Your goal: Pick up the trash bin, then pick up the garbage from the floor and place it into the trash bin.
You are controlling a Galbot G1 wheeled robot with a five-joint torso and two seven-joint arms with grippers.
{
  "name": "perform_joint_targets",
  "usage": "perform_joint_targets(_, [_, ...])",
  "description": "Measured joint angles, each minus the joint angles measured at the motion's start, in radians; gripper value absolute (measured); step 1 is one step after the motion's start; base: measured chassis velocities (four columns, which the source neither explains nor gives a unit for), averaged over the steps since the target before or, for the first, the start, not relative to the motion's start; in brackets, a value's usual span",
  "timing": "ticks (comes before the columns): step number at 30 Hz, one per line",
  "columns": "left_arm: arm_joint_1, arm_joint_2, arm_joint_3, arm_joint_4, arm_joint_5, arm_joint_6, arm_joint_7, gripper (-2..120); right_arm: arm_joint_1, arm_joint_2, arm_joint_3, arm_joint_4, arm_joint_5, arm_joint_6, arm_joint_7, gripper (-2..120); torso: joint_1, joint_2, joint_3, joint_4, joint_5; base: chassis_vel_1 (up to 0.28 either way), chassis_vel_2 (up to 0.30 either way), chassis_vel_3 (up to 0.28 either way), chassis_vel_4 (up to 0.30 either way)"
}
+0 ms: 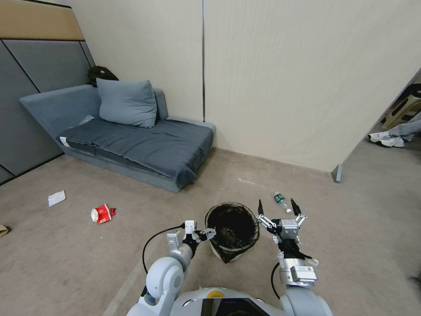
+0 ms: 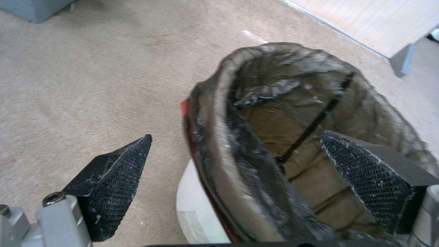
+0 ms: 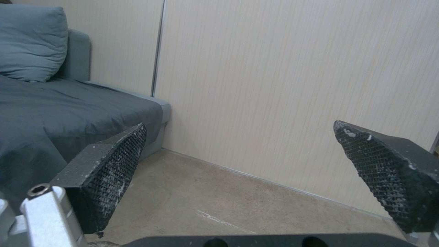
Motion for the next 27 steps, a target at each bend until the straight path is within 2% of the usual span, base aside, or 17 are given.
perform_joint_targets(27, [-0.077, -0.005, -0.005, 0.117, -0.043, 0.028, 0.007, 93, -0.003, 0.0, -0.006, -0.012, -0.014, 0.016, -0.004, 100, 0.0, 0.0, 0.0, 0.0, -0.0001, 0.0, 0.0, 0.0, 0.0])
